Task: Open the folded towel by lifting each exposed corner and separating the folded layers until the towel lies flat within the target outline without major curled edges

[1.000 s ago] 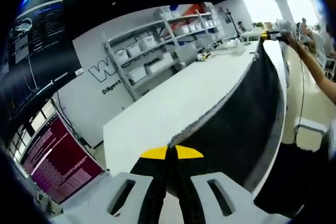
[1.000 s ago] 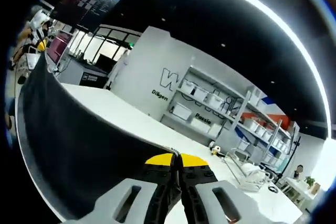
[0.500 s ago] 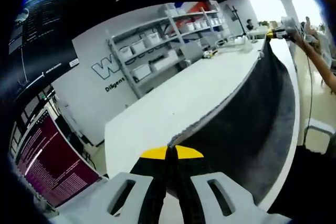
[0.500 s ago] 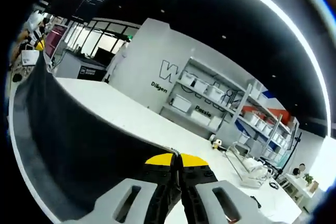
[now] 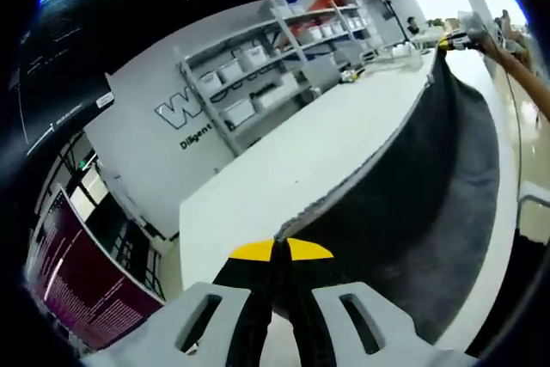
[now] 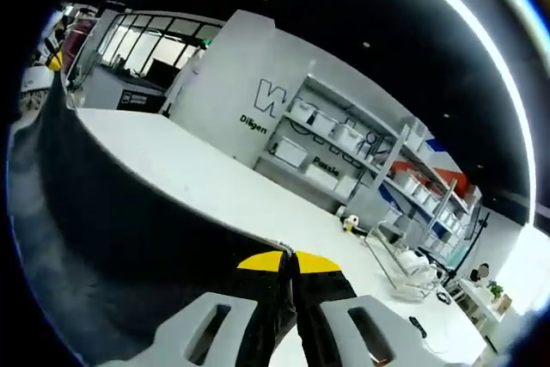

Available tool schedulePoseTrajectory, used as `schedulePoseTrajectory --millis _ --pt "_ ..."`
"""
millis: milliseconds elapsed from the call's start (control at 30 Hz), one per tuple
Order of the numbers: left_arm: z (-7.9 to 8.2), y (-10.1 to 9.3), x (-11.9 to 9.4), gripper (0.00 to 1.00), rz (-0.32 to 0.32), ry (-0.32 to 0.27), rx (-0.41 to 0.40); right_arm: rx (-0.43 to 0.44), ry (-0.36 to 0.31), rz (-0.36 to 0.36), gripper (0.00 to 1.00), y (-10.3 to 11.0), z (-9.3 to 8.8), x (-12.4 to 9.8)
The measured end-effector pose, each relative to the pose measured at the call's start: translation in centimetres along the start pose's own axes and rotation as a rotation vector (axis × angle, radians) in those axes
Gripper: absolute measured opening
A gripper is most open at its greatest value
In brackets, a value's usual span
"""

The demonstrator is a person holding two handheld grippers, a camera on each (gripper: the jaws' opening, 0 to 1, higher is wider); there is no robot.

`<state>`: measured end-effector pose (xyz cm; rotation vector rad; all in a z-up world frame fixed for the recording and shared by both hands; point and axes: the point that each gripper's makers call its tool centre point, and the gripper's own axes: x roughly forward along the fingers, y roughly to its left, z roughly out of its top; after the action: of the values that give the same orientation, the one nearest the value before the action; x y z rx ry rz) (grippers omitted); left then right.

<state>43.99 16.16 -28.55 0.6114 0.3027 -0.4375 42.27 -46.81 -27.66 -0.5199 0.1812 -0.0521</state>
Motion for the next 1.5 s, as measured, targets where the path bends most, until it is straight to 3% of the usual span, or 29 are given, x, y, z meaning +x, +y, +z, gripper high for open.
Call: schedulePoseTrajectory --millis 233,333,567,967,1167,1500 --pt "-0.8 0.0 2.4 0.02 0.001 -0.018 -0.02 -0.036 0.022 -0.037 0.0 0.2 -0.4 1.8" --pt "-1.5 0.0 3.4 0.03 0.017 -0.007 0.004 -0.066 0.001 -0.041 0.0 0.6 -0.3 2.8" --pt "-2.9 0.5 6.4 0.03 0.015 0.01 -0.028 -0.078 0.021 -0.038 0.0 1.5 -1.1 5.3" --pt "-5.5 0.2 11.2 0.03 0.003 0.104 0.029 -0.104 0.07 -0.02 0.0 3.4 -3.4 9.3" --pt "-6.5 0.2 13.3 0.03 0.015 0.121 0.047 -0.12 0.095 -0.015 0.0 4.1 -4.6 11.1" --pt "-8.7 0.0 16.9 0.03 0.022 0.132 0.036 -0.174 0.188 -0.007 0.0 6.0 -8.3 13.8"
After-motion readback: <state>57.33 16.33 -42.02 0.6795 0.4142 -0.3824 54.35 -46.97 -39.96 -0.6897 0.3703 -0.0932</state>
